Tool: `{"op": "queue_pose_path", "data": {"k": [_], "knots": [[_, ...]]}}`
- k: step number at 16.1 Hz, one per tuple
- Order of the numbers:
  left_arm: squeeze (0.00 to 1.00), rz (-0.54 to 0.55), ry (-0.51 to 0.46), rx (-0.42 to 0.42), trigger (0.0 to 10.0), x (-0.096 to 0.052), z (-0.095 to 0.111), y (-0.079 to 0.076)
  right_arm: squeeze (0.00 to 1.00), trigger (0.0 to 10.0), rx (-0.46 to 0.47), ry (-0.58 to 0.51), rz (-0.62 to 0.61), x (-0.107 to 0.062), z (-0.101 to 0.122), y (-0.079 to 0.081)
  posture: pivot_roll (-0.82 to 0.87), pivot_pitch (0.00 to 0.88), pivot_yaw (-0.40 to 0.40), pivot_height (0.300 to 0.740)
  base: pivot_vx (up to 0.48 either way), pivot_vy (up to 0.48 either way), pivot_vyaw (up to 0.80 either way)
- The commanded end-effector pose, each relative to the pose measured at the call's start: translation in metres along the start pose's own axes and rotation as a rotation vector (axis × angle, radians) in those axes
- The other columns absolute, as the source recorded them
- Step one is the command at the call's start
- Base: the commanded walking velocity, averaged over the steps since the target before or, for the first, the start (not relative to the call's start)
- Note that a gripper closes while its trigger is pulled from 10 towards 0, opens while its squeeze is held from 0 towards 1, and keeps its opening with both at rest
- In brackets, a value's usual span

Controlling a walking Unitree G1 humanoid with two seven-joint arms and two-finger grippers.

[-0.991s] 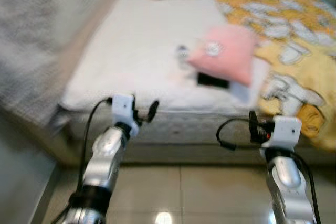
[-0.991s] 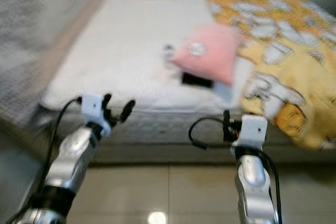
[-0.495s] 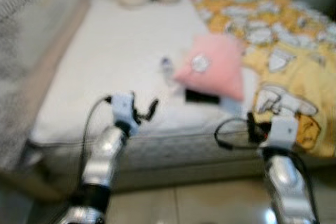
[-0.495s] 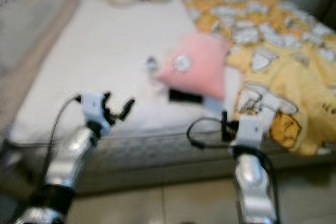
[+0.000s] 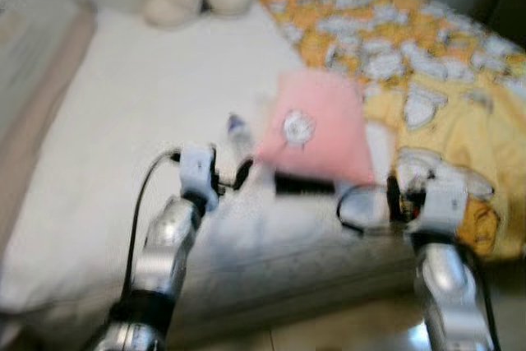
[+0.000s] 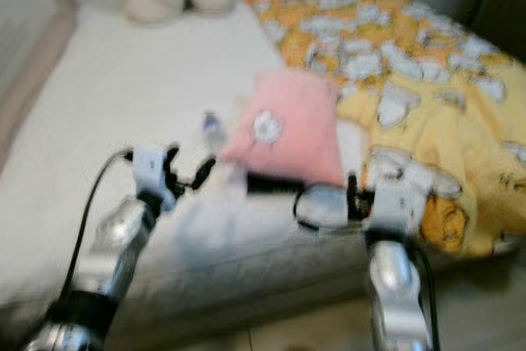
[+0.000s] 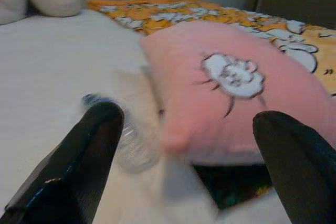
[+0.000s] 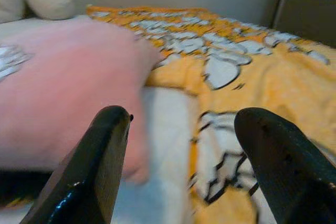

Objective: Clean up the room

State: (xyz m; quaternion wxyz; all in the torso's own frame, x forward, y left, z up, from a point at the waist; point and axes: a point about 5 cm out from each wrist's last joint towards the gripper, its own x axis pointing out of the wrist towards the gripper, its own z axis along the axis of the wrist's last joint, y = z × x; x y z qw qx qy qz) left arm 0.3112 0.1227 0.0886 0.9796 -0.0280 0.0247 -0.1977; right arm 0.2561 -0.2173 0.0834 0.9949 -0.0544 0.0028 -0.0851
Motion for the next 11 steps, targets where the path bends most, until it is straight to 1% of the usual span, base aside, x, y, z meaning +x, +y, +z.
{"op": "queue_pose_path", "data": {"k": [1,2,3,4,5,6,7,8,9,11], "knots": [[0.00,-0.019,-0.023,0.007,10.0,0.005,0.006,-0.005,0.00,10.0,-0.020,-0.051,-0.028,0.008,0.016,-0.009,-0.13,0.000,0.038,0.740,0.461,0.000,0.00],[0.00,-0.022,-0.031,0.006,10.0,0.007,0.009,-0.006,0.00,10.0,-0.022,-0.072,-0.036,0.013,0.025,-0.013,-0.13,0.000,0.038,0.740,0.461,0.000,0.00],[0.00,-0.025,-0.039,0.007,10.0,0.010,0.013,-0.006,0.00,10.0,0.001,-0.080,-0.046,0.018,0.031,-0.016,-0.13,0.000,0.037,0.740,0.461,0.000,0.00],[0.00,-0.015,-0.041,0.014,10.0,0.015,0.017,-0.005,0.00,10.0,0.086,-0.063,-0.080,0.023,0.035,-0.023,-0.13,0.000,0.033,0.740,0.461,0.000,0.00],[0.00,-0.017,-0.032,0.004,10.0,0.023,0.023,-0.005,0.00,10.0,0.178,-0.044,-0.112,0.027,0.037,-0.032,-0.13,0.000,0.031,0.740,0.000,0.000,0.00],[0.00,-0.021,-0.021,0.007,10.0,0.028,0.026,-0.005,0.00,10.0,0.204,-0.038,-0.122,0.029,0.038,-0.036,-0.13,0.000,0.030,0.740,0.000,0.000,0.00],[0.00,-0.028,-0.006,0.009,10.0,0.036,0.031,-0.005,0.00,10.0,0.231,-0.026,-0.134,0.031,0.038,-0.042,-0.13,0.000,0.028,0.740,0.000,0.000,0.00],[0.00,-0.027,0.012,-0.030,10.0,0.046,0.036,-0.004,0.00,10.0,0.284,0.006,-0.152,0.035,0.034,-0.050,-0.12,0.000,0.025,0.740,0.000,0.000,0.00],[0.00,-0.028,0.033,-0.030,10.0,0.053,0.038,-0.005,0.00,10.0,0.317,0.028,-0.158,0.037,0.030,-0.054,-0.12,0.000,0.025,0.740,0.000,0.000,0.00],[0.00,-0.047,0.108,-0.058,10.0,0.072,0.045,-0.011,0.00,10.0,0.403,0.111,-0.156,0.042,0.018,-0.060,-0.13,0.000,0.020,0.740,0.000,0.000,0.00]]}}
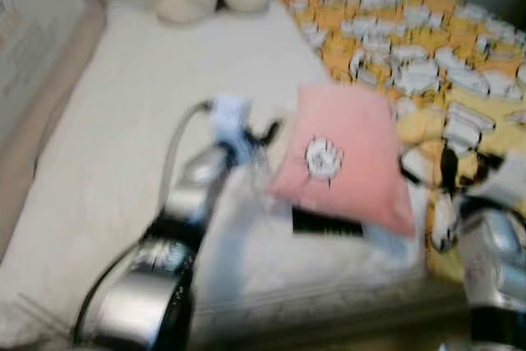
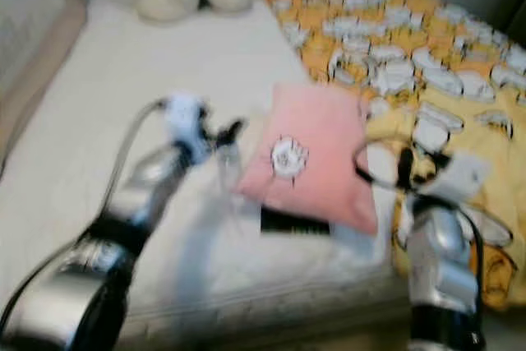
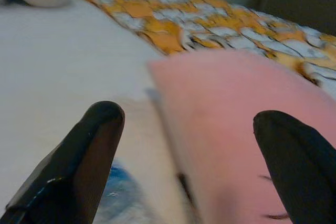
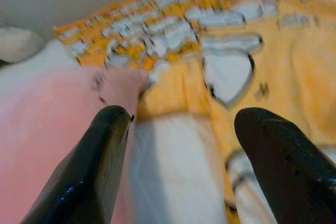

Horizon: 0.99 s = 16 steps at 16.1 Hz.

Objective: Clean up the room

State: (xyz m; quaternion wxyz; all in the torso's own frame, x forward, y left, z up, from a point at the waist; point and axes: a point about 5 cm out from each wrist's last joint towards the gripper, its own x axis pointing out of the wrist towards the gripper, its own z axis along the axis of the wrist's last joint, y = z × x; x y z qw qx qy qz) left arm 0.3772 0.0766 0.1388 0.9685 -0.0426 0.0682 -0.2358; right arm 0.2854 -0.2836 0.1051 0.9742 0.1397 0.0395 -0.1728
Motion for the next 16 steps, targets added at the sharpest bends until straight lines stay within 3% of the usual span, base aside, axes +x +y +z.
{"op": "queue_pose_path", "data": {"k": [1,4,8,11,12,16], "knots": [[0.00,0.023,0.053,-0.036,10.0,0.001,-0.005,0.007,0.00,10.0,0.038,0.035,0.011,0.003,-0.002,0.000,-0.13,0.000,0.021,0.740,0.000,0.000,0.00],[0.00,0.000,0.107,-0.106,10.0,0.006,-0.005,0.006,0.00,10.0,0.041,0.110,0.029,0.007,-0.016,-0.007,-0.15,0.029,0.037,0.740,0.000,0.000,0.00],[0.00,-0.009,0.167,-0.188,10.0,0.009,-0.015,-0.003,0.00,10.0,0.052,0.191,0.059,0.017,-0.022,-0.010,-0.16,0.122,-0.014,0.740,0.000,0.000,0.00],[0.00,0.009,0.221,-0.269,10.0,0.008,-0.037,-0.019,0.00,10.0,-0.036,0.225,0.174,0.035,-0.027,0.012,-0.20,0.175,-0.043,0.740,0.000,0.000,0.00],[0.00,0.026,0.246,-0.242,10.0,0.007,-0.046,-0.023,0.00,10.0,-0.085,0.237,0.232,0.041,-0.030,0.030,-0.20,0.180,-0.048,0.740,0.000,0.000,0.00],[0.00,0.006,0.221,-0.206,10.0,0.010,-0.041,-0.030,0.00,10.0,-0.143,0.244,0.354,0.045,-0.033,0.062,-0.18,0.168,-0.045,0.740,0.000,0.000,0.00]]}}
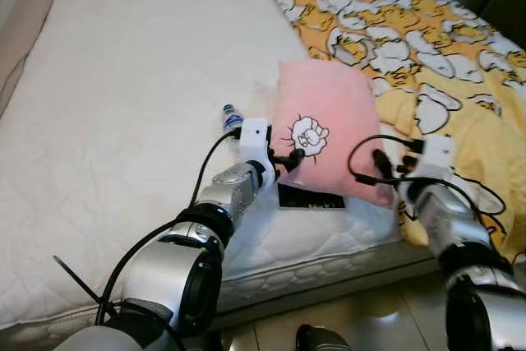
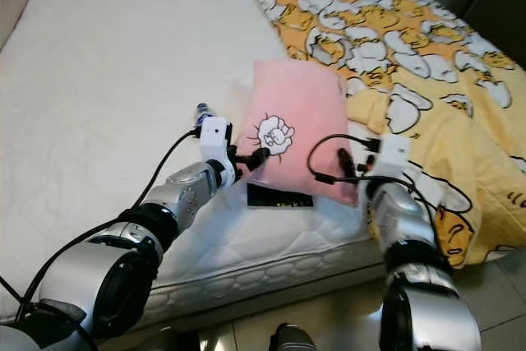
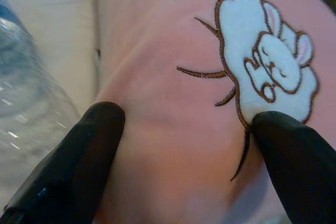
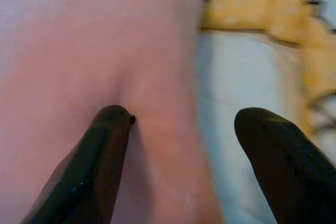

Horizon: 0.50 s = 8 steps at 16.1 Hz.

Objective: Clean up the room

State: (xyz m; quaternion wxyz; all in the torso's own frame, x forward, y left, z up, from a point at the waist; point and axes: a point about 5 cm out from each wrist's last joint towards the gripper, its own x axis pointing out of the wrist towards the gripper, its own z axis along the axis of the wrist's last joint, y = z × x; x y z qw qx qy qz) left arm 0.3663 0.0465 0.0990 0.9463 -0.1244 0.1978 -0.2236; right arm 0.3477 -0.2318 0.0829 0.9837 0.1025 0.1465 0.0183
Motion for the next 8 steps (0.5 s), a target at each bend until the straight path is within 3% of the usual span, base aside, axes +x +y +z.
{"op": "queue_pose_path", "data": {"k": [1,3,4,5,6,7,8], "knots": [[0.00,0.000,-0.013,0.012,10.0,0.002,0.003,-0.004,0.00,10.0,-0.020,-0.001,0.035,0.003,-0.001,0.006,-0.18,0.168,-0.046,0.740,0.000,0.000,0.00],[0.00,-0.006,-0.019,0.048,10.0,0.003,0.004,-0.008,0.00,10.0,0.016,0.005,0.032,0.005,-0.007,0.011,-0.17,0.178,-0.039,0.740,0.000,0.000,0.00],[0.00,-0.010,-0.014,0.056,10.0,0.003,0.003,-0.009,0.00,4.4,0.030,0.015,0.032,0.005,-0.009,0.013,-0.17,0.188,-0.034,0.740,0.000,0.000,0.00],[0.00,-0.004,0.003,0.069,10.0,0.003,-0.001,-0.011,0.00,0.0,0.072,0.043,0.042,0.006,-0.017,0.018,-0.17,0.194,-0.030,0.740,0.000,0.000,0.00],[0.00,-0.006,0.016,0.069,0.0,0.003,-0.005,-0.012,0.00,0.0,0.115,0.062,0.053,0.006,-0.023,0.022,-0.16,0.198,-0.029,0.740,0.000,0.000,0.00],[0.00,0.008,0.042,0.010,0.0,0.002,-0.014,-0.011,0.00,0.0,0.174,0.080,0.097,0.008,-0.030,0.033,-0.16,0.197,-0.029,0.740,0.000,0.000,0.00],[0.00,0.009,0.044,-0.002,0.0,0.002,-0.014,-0.011,0.00,0.0,0.175,0.078,0.103,0.008,-0.030,0.035,-0.16,0.197,-0.029,0.740,0.000,0.000,0.00]]}}
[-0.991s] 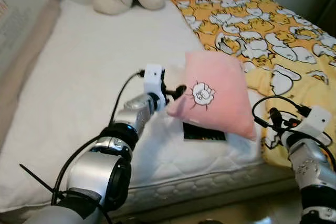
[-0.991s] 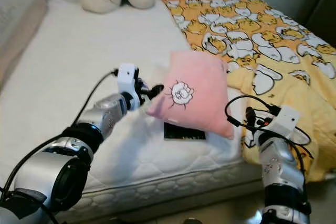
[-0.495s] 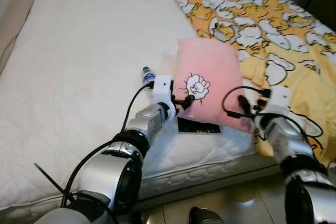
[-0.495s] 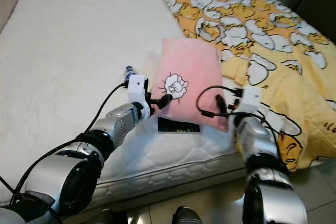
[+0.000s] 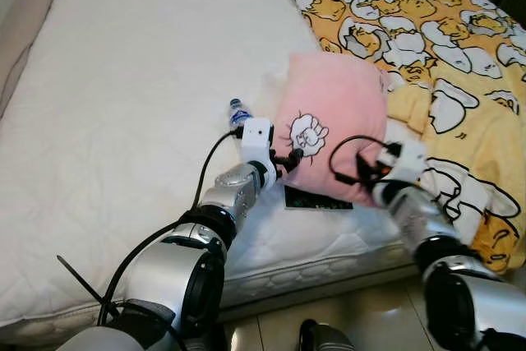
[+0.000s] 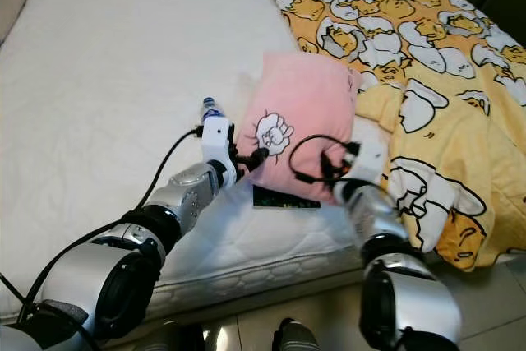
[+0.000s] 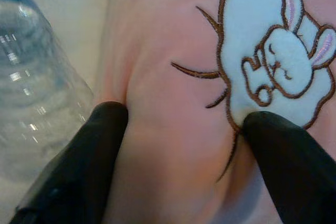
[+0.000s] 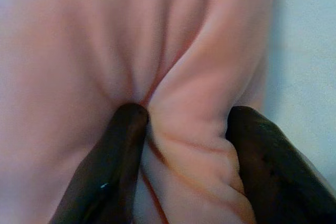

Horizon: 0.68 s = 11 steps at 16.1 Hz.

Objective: Clean up the room

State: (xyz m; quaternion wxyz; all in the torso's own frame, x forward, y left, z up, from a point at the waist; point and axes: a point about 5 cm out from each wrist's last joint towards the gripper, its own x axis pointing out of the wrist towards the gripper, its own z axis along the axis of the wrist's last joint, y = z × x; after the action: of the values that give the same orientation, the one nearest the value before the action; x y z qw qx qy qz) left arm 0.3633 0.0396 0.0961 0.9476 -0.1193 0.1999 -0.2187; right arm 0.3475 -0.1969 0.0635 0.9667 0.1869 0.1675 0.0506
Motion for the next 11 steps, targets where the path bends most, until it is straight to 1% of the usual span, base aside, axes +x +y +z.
{"op": "queue_pose_path", "data": {"k": [1,2,4,5,6,7,8,9,11], "knots": [[0.00,-0.025,0.051,-0.062,0.0,0.000,-0.012,-0.006,0.00,0.0,0.024,0.030,0.035,0.001,-0.006,0.005,-0.16,0.193,-0.032,0.740,0.000,0.000,0.00],[0.00,-0.035,0.061,-0.075,0.0,0.000,-0.015,-0.006,0.00,0.0,0.030,0.026,0.041,0.000,-0.006,0.003,-0.17,0.190,-0.032,0.740,0.000,0.000,0.00],[0.00,-0.042,0.067,-0.070,0.0,0.000,-0.018,-0.007,0.00,0.0,0.025,0.027,0.041,-0.003,-0.007,-0.002,-0.18,0.188,-0.031,0.740,0.000,0.000,0.00],[0.00,-0.084,0.067,-0.047,0.0,0.001,-0.018,-0.014,0.00,0.0,0.019,0.034,0.049,-0.006,-0.009,-0.007,-0.19,0.186,-0.029,0.740,0.000,0.000,0.00],[0.00,-0.102,0.072,-0.003,0.0,0.001,-0.019,-0.017,0.00,0.0,0.013,0.039,0.053,-0.008,-0.011,-0.010,-0.19,0.186,-0.029,0.740,0.000,0.000,0.00],[0.00,-0.107,0.072,0.002,0.0,0.001,-0.020,-0.017,0.00,0.0,0.005,0.040,0.060,-0.008,-0.011,-0.010,-0.19,0.185,-0.029,0.740,0.000,0.000,0.00],[0.00,-0.132,0.075,-0.003,0.0,0.001,-0.021,-0.019,0.00,0.0,-0.029,0.042,0.081,-0.011,-0.011,-0.014,-0.19,0.183,-0.030,0.740,0.000,0.000,0.00],[0.00,-0.165,0.068,-0.004,0.0,0.000,-0.021,-0.020,0.00,0.0,-0.033,0.039,0.087,-0.015,-0.012,-0.019,-0.19,0.177,-0.028,0.740,0.000,0.000,0.00],[0.00,-0.170,0.062,-0.006,0.0,0.000,-0.024,-0.020,0.00,0.0,-0.031,0.048,0.068,-0.023,-0.019,-0.030,-0.20,0.170,-0.019,0.740,0.000,0.000,0.00]]}}
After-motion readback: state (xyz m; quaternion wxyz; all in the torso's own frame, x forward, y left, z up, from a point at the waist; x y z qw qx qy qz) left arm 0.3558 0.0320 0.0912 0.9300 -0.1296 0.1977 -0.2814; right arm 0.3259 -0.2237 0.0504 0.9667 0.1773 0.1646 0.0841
